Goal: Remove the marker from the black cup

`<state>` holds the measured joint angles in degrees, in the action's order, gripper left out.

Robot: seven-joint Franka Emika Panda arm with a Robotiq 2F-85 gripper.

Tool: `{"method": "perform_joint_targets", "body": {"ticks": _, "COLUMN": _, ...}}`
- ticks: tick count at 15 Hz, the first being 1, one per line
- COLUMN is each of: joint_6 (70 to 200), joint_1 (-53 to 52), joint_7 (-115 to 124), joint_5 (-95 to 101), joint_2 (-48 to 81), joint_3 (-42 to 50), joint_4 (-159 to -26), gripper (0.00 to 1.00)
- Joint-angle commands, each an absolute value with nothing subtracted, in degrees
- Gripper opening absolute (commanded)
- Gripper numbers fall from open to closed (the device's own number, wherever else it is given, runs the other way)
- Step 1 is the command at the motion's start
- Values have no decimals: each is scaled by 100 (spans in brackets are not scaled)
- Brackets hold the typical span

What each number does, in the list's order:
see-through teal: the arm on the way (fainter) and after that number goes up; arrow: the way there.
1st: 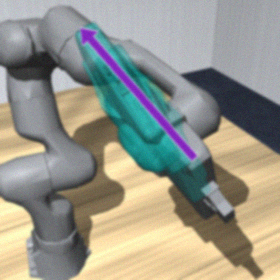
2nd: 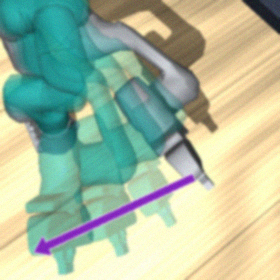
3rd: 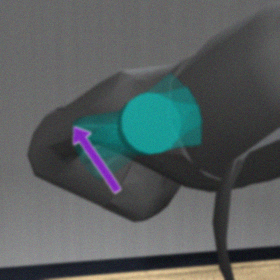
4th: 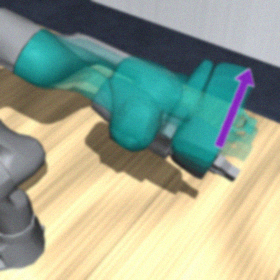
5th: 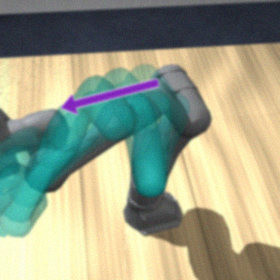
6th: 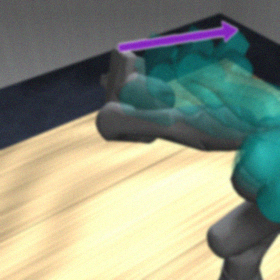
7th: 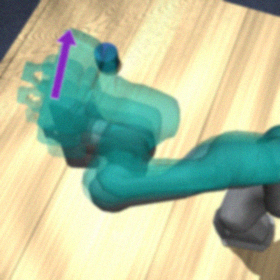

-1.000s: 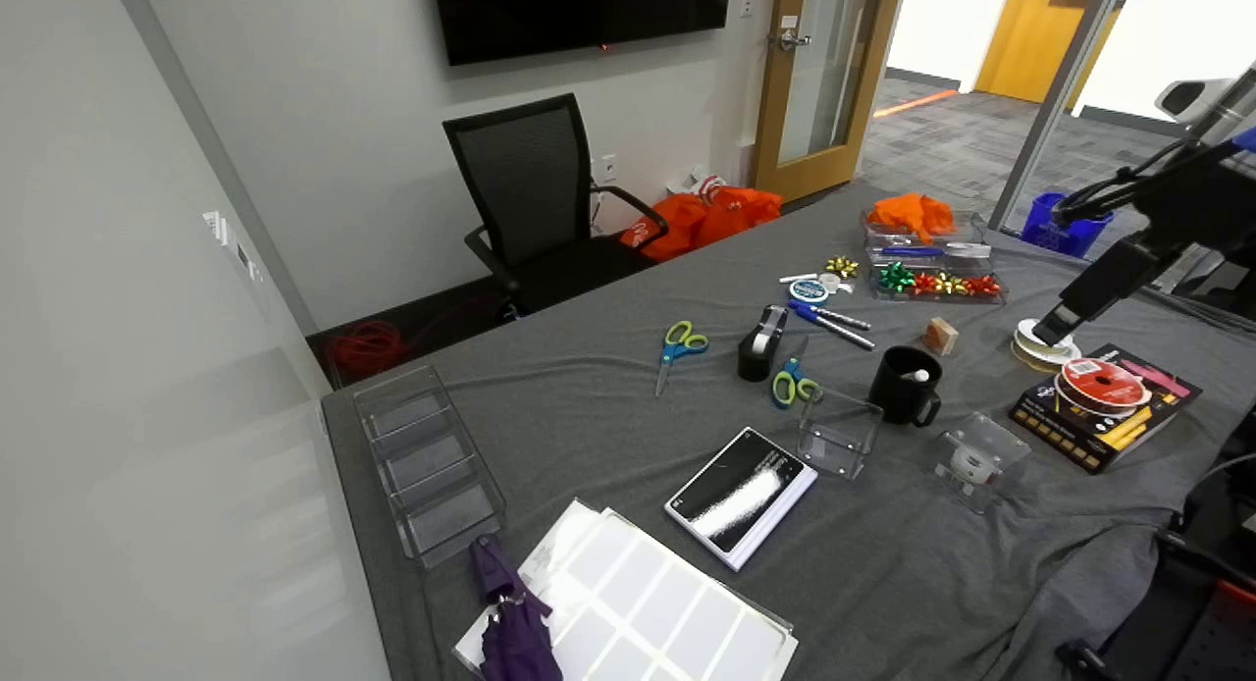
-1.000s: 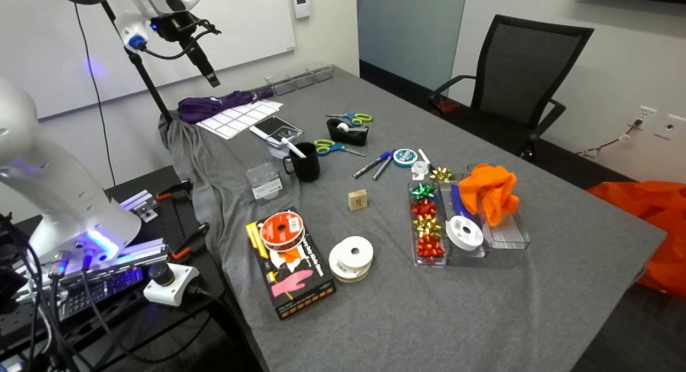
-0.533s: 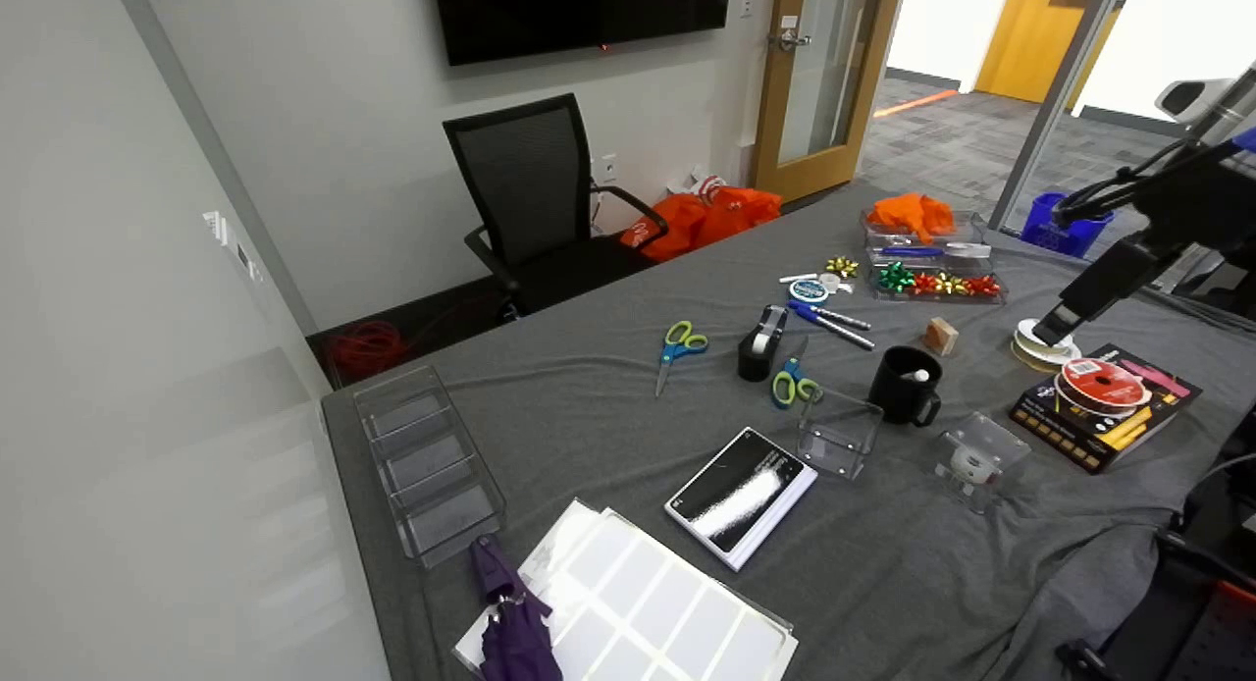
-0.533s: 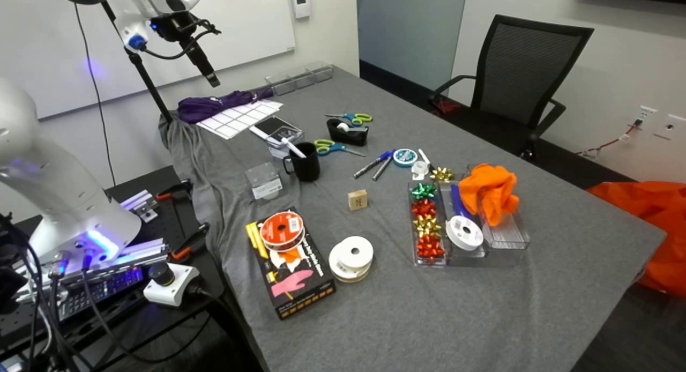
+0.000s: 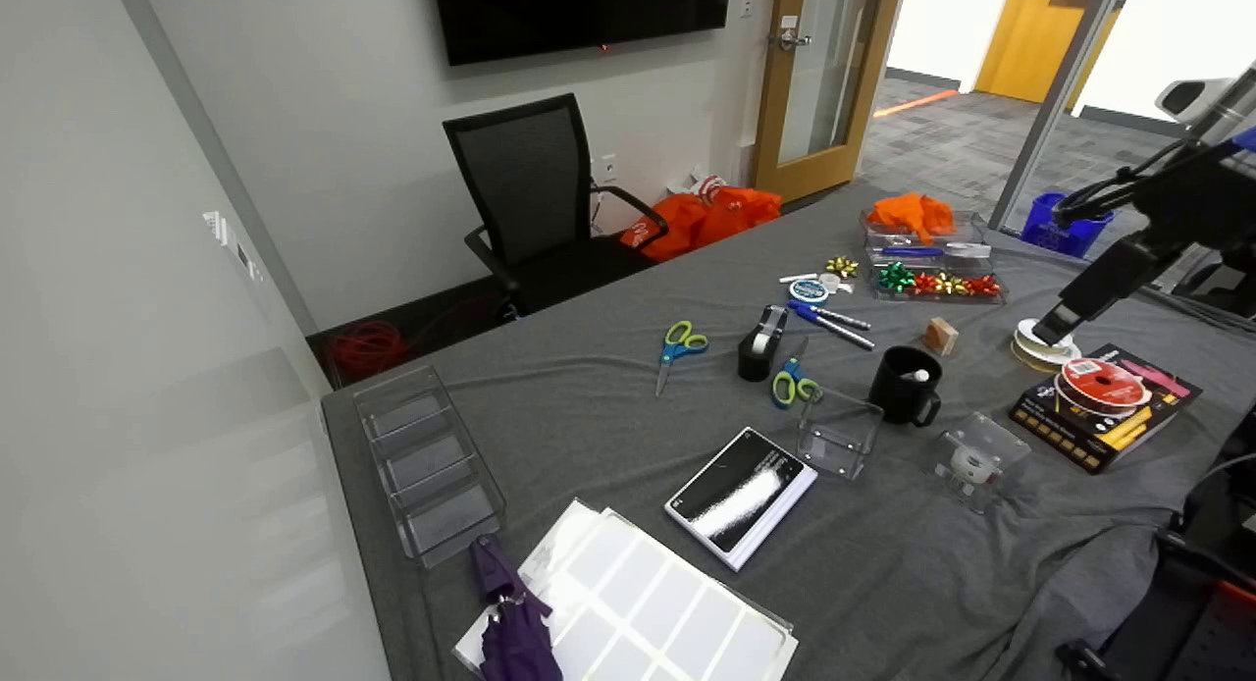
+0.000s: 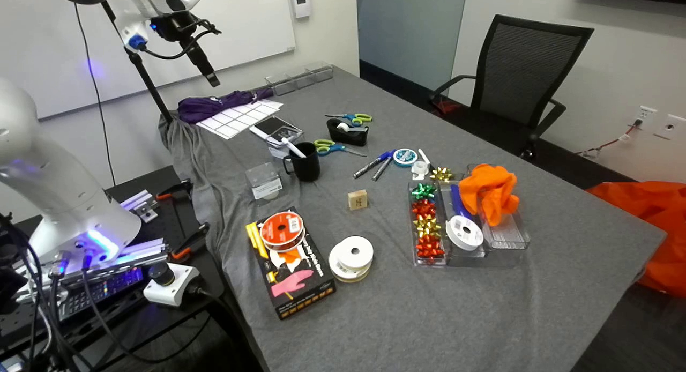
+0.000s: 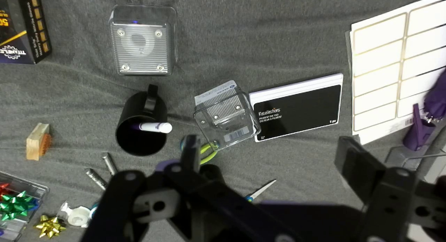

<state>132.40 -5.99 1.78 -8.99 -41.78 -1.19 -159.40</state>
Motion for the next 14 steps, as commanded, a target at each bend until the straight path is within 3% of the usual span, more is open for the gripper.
{"method": "perform_joint_targets", "body": {"ticks": 1, "joint_6": 13322, "joint_1": -386, "joint_7": 591, "joint_5": -866, "joint_2": -3881, "joint_3": -266, "joint_4": -15758, "gripper": 100}}
{"method": "perform_joint_targets", "body": {"ticks": 14, "joint_6": 14328, "joint_1": 591, "joint_7": 3299, "joint_5": -242, "joint_2": -1960, "joint_3": -907, "joint_4": -15247, "gripper": 100}}
